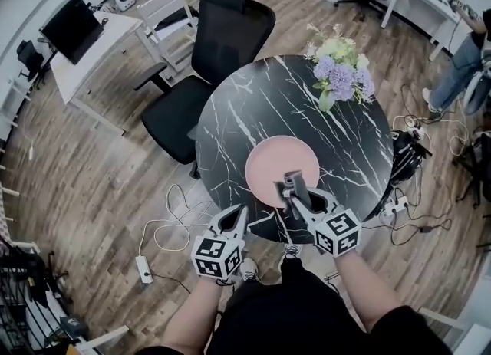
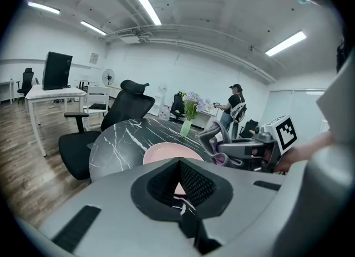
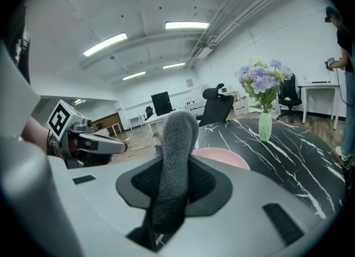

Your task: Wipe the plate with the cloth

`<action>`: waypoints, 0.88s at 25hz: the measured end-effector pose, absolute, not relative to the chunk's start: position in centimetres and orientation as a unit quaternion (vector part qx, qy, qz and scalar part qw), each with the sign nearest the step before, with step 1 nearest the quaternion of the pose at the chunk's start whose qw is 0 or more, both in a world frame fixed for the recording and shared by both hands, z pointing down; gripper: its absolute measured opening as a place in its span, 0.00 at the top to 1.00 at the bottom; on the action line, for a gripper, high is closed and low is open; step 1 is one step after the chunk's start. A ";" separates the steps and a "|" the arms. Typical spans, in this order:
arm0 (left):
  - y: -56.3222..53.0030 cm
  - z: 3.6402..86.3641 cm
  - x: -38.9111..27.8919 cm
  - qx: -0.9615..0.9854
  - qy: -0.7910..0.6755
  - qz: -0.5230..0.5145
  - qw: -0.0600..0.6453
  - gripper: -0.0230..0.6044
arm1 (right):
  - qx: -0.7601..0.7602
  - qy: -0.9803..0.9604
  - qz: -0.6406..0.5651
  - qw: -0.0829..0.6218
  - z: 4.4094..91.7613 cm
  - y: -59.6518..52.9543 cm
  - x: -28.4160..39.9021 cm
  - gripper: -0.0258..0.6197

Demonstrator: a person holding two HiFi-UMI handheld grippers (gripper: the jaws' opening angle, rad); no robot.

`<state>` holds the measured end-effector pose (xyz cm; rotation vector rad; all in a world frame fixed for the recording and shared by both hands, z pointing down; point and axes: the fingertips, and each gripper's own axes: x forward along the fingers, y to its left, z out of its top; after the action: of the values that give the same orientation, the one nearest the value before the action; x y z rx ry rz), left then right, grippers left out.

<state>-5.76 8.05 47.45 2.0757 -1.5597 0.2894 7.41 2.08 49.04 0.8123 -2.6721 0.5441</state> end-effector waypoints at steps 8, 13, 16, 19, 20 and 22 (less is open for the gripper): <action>11.9 46.8 -6.8 0.810 -0.518 0.102 0.255 0.94 | 0.340 -0.910 0.192 0.140 48.5 7.7 6.2 0.79; 14.1 47.2 -7.4 0.827 -0.492 0.106 0.251 0.94 | 0.378 -0.895 0.193 0.137 48.5 11.1 6.1 0.79; 15.5 47.5 -7.5 0.836 -0.474 0.109 0.253 0.94 | 0.397 -0.886 0.197 0.138 48.7 13.2 6.2 0.79; 16.7 47.8 -7.4 0.842 -0.460 0.111 0.258 0.94 | 0.407 -0.880 0.200 0.141 48.8 14.9 6.3 0.79; 17.0 47.8 -7.3 0.844 -0.456 0.111 0.259 0.94 | 0.410 -0.879 0.200 0.142 48.7 15.3 6.4 0.79; 17.6 47.8 -6.8 0.848 -0.448 0.111 0.261 0.94 | 0.415 -0.876 0.199 0.143 48.5 16.0 6.7 0.79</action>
<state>-6.77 17.56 47.83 2.2962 -1.2120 0.3018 6.70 15.97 48.53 1.1962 -2.5272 0.5744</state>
